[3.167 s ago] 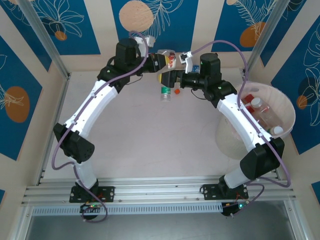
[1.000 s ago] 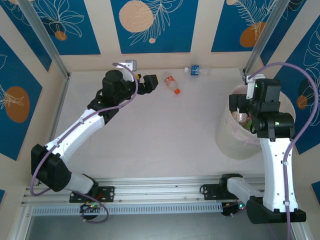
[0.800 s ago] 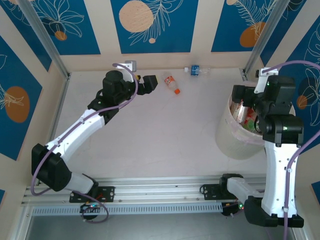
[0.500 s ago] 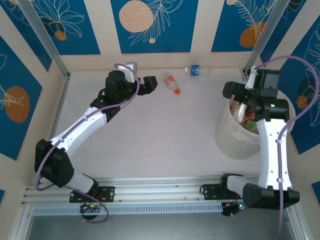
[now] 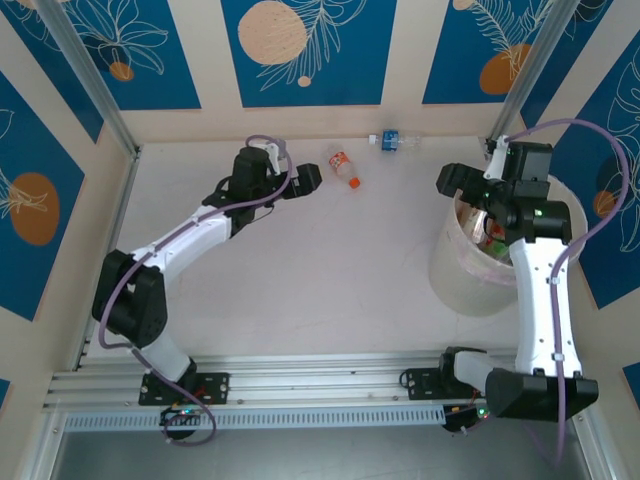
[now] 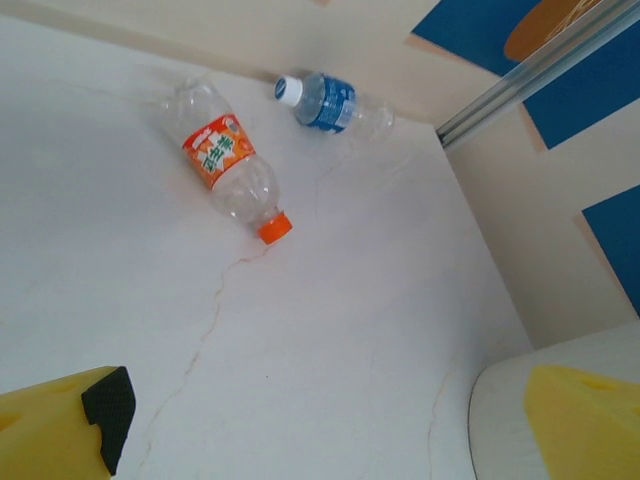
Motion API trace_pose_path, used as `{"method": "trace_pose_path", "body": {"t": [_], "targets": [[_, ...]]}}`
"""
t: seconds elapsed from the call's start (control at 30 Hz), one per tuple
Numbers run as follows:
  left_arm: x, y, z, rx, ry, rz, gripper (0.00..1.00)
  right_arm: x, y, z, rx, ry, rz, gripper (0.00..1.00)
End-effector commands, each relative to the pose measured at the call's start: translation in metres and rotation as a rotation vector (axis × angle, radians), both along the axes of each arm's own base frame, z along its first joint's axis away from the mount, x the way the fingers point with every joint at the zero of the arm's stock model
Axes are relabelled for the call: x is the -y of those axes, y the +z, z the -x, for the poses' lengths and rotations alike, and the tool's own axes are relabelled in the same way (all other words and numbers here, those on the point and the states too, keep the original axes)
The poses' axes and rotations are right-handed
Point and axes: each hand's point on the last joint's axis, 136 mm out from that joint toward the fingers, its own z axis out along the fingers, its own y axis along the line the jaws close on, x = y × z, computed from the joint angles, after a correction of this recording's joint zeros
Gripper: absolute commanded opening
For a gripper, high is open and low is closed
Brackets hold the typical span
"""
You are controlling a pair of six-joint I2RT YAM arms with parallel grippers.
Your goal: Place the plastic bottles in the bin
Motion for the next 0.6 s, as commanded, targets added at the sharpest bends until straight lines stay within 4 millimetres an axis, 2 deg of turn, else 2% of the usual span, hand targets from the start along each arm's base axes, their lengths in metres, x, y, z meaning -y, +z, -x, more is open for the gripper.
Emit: {"method": "trace_pose_path", "body": {"t": [0.0,0.07,0.17,0.27,0.4,0.47,0.57], "targets": [[0.008,-0.013,-0.013,-0.078,-0.01,-0.004,1.0,-0.032,0.048,0.022,0.129,0.118,-0.09,0.96],[0.017,-0.031,-0.021,-0.122,-0.015,-0.013,1.0,-0.054,0.06,0.03,0.176,0.205,-0.134,1.0],[0.032,-0.057,-0.034,-0.196,-0.02,-0.034,1.0,-0.086,0.073,0.037,0.268,0.33,-0.199,1.0],[0.049,-0.076,-0.047,-0.238,-0.014,-0.093,1.0,-0.108,0.075,0.04,0.32,0.401,-0.224,1.0],[0.07,-0.099,-0.063,-0.272,0.031,-0.185,1.0,-0.118,0.068,0.034,0.333,0.392,-0.193,1.0],[0.074,-0.115,-0.074,-0.302,0.095,-0.218,1.0,-0.122,0.062,0.032,0.319,0.397,-0.184,1.0],[0.087,-0.126,-0.091,-0.313,0.13,-0.212,1.0,-0.123,0.053,0.03,0.294,0.39,-0.161,1.0]]}}
